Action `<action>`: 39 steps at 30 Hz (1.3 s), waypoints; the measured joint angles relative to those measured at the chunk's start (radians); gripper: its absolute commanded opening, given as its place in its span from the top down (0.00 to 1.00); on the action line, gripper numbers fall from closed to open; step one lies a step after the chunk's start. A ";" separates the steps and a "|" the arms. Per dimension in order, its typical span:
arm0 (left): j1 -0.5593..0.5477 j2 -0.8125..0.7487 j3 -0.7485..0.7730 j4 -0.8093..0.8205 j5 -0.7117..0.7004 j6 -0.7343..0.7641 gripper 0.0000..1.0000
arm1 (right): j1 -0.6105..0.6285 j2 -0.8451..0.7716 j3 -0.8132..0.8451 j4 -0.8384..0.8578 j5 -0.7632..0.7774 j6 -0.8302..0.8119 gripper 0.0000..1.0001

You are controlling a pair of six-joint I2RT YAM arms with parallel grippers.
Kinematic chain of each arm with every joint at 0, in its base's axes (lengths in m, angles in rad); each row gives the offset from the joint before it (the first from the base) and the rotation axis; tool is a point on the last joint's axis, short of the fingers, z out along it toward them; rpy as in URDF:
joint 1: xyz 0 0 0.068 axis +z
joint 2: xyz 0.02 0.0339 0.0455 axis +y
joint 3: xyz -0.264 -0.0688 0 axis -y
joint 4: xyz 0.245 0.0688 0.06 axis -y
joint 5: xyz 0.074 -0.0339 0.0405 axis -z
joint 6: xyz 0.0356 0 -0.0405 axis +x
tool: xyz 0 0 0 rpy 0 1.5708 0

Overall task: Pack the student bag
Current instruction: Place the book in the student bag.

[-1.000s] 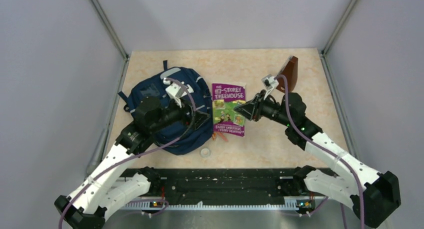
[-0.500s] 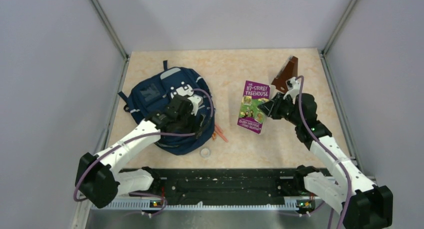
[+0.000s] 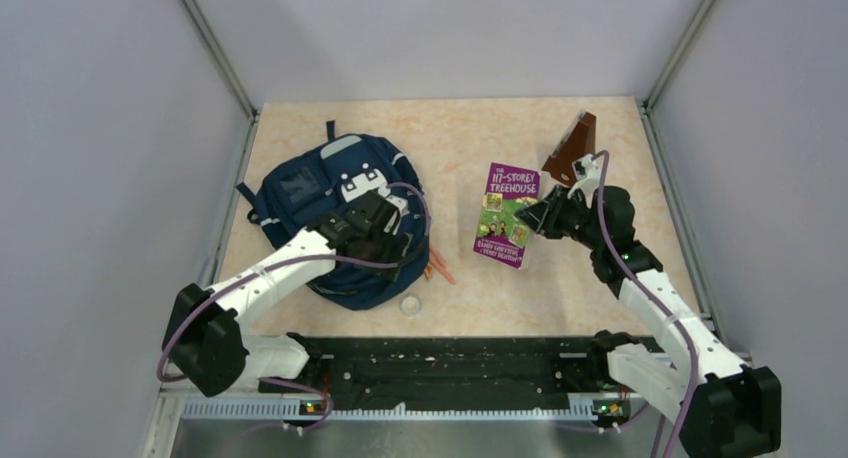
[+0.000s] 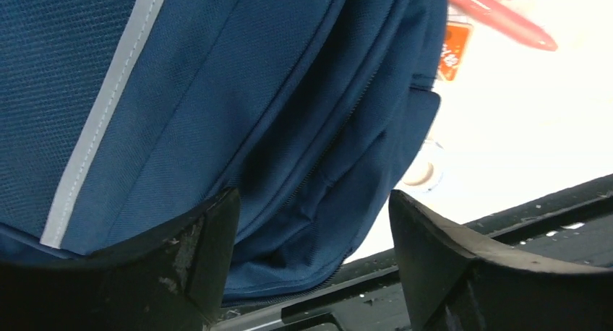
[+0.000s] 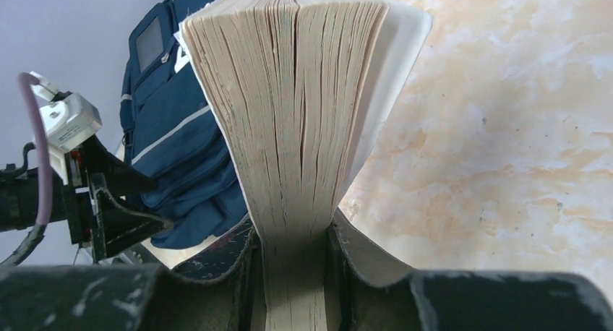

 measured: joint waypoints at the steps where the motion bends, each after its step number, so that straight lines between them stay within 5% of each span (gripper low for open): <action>1: -0.003 0.013 0.010 -0.013 -0.013 -0.004 0.31 | -0.001 0.000 0.000 0.000 -0.002 0.002 1.00; 8: -0.028 0.064 0.055 -0.041 -0.095 -0.017 0.64 | -0.006 0.000 -0.001 0.003 -0.019 0.006 1.00; 12: -0.045 0.063 0.077 -0.046 -0.133 -0.019 0.98 | -0.006 0.000 -0.001 0.003 -0.026 0.006 1.00; 13: -0.048 0.063 0.084 -0.050 -0.143 -0.011 1.00 | -0.007 0.000 -0.001 0.003 -0.029 0.006 1.00; 21: -0.057 -0.063 0.151 -0.060 -0.246 0.027 1.00 | -0.008 0.003 -0.001 0.003 -0.099 0.006 1.00; 28: -0.057 -0.306 0.165 0.117 -0.370 0.111 1.00 | 0.020 0.054 -0.017 0.071 -0.195 0.076 1.00; 39: -0.053 -0.458 0.035 0.281 -0.426 0.192 1.00 | 0.371 0.386 -0.006 0.369 -0.196 0.310 1.00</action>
